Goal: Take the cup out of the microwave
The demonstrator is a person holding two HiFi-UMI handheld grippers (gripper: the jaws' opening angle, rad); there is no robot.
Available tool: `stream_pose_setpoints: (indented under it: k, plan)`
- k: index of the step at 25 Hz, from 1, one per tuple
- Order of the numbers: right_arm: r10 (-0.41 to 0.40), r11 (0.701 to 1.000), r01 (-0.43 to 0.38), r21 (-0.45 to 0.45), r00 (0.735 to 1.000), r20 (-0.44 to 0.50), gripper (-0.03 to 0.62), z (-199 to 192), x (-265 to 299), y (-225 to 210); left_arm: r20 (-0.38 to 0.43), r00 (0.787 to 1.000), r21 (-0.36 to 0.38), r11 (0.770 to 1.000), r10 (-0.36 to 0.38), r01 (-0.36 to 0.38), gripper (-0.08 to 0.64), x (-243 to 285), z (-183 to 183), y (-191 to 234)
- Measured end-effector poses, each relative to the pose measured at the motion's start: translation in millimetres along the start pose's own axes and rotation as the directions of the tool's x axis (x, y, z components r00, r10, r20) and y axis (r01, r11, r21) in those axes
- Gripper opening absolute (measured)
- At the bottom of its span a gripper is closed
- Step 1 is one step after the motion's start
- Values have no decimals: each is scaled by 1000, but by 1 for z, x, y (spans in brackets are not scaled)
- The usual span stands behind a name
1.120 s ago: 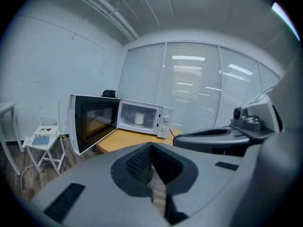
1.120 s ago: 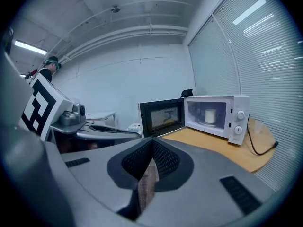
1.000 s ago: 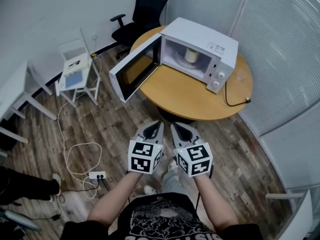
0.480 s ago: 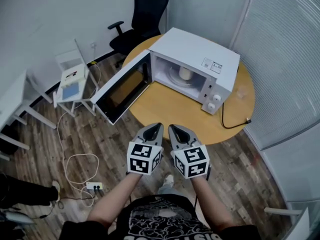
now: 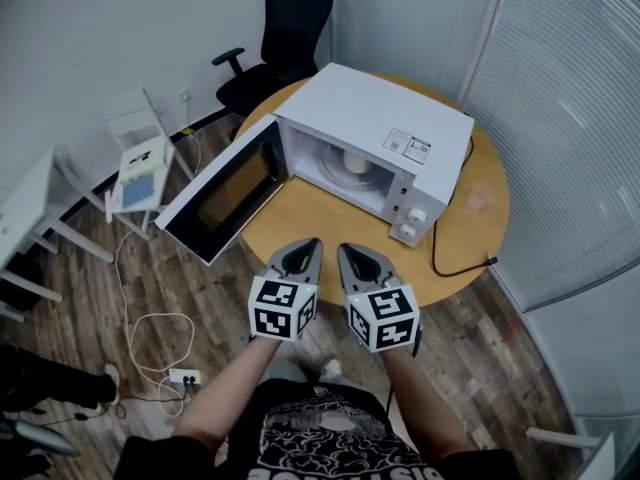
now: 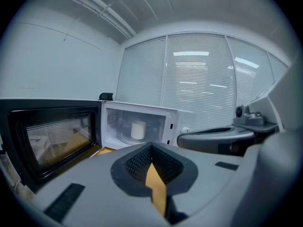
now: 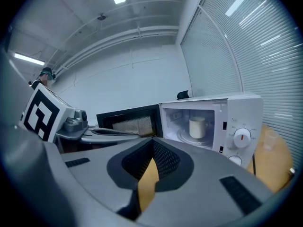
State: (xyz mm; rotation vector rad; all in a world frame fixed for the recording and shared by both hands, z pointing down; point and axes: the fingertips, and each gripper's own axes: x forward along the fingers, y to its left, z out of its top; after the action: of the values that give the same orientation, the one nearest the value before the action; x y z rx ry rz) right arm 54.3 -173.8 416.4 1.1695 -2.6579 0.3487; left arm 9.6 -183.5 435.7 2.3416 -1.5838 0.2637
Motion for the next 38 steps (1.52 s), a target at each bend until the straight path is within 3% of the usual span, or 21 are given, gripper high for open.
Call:
stream_pose_setpoints:
  k: [5,12,23,28,34,38]
  plan:
    - [-26,1000,26,0,1000,5,15,7,3,-24,6,1000,8,1000,-6,6,7,30,6,0]
    - [-80,997,80,-18,997,2,15,13,22,-52,31,996,55,995,-83,81,8,74,15,-2]
    - [-176,984,176,-29,984,-9,15,27,80,-81,28,983,93,980,-180,176,17,148,19,30]
    - [-225,974,225,-30,974,-14,15,31,104,-97,23,969,103,965,-244,241,86,180,25,38]
    - [-269,963,267,-47,963,-32,15,29,121,-110,24,961,116,956,-275,271,127,218,23,54]
    - [-289,956,286,-60,956,-48,15,27,129,-117,11,955,114,949,-298,294,192,242,22,62]
